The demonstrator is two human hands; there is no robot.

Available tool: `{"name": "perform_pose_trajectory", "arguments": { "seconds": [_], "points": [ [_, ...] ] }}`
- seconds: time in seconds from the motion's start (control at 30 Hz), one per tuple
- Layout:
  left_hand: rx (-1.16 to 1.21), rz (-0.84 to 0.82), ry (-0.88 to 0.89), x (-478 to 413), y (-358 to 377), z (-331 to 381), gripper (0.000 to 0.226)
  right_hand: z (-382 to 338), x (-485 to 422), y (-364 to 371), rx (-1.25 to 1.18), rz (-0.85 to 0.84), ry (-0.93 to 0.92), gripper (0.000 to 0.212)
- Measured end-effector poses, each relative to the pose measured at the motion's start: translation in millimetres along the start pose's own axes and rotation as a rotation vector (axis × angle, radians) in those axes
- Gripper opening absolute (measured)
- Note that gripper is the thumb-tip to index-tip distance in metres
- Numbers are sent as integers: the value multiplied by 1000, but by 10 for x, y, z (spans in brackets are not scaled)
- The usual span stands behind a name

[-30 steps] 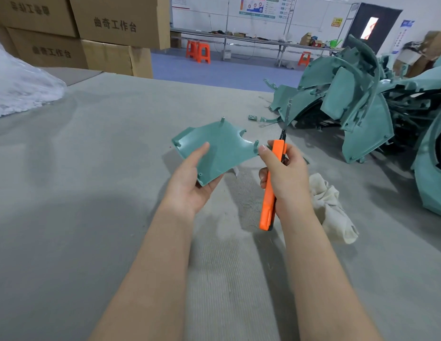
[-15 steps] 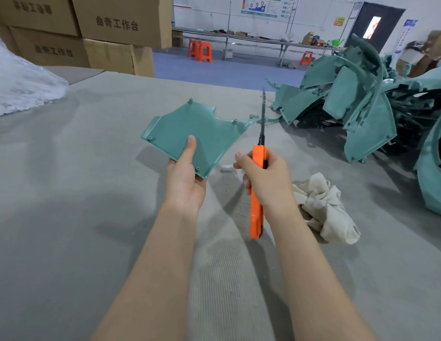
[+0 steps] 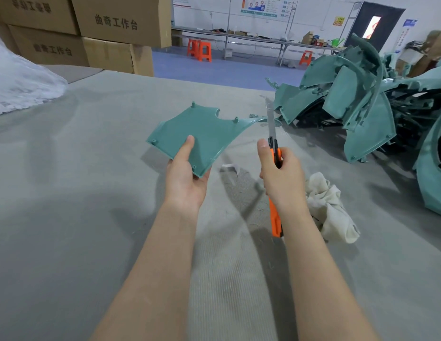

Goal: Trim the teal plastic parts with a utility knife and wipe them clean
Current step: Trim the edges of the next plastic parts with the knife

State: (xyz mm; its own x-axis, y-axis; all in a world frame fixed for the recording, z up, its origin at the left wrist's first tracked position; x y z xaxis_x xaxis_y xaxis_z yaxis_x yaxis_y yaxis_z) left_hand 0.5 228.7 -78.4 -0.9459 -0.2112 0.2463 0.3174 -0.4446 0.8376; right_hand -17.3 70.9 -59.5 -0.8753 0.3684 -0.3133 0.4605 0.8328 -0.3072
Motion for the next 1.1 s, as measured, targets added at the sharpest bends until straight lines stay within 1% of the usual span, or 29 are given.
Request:
{"name": "perform_pose_trajectory", "arguments": {
  "seconds": [0.1,0.17,0.23,0.5,0.83,1.1],
  "points": [
    [9,-5,-14,23,14,4,11,17,-5,17,15,4,-23,54],
    [19,-13,-20,39,26,9,8,31,-9,30,42,3,-57,49],
    [19,-18,-25,53,36,10,8,39,-13,36,65,8,-90,45],
    [16,-19,-34,89,52,5,7,72,-22,53,79,27,-151,44],
    [2,4,-25,89,51,11,8,37,26,171,74,-75,-214,29],
    [-2,1,-26,88,46,8,5,35,38,179,38,-63,-214,30]
  ]
}}
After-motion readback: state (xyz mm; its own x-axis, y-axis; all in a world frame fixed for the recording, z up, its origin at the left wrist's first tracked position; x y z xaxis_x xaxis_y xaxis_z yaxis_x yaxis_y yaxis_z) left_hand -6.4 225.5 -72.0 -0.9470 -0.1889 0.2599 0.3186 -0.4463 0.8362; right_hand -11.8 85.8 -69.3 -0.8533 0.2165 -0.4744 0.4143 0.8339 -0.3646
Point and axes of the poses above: each hand's wrist, its own x-axis away from the middle knuckle, its own y-axis out of the palm, z = x × y, the point moved 3 cm from there along -x, towards the middle knuckle, and after that the axes turned 3 degrees about z, right-handed, at the moved point
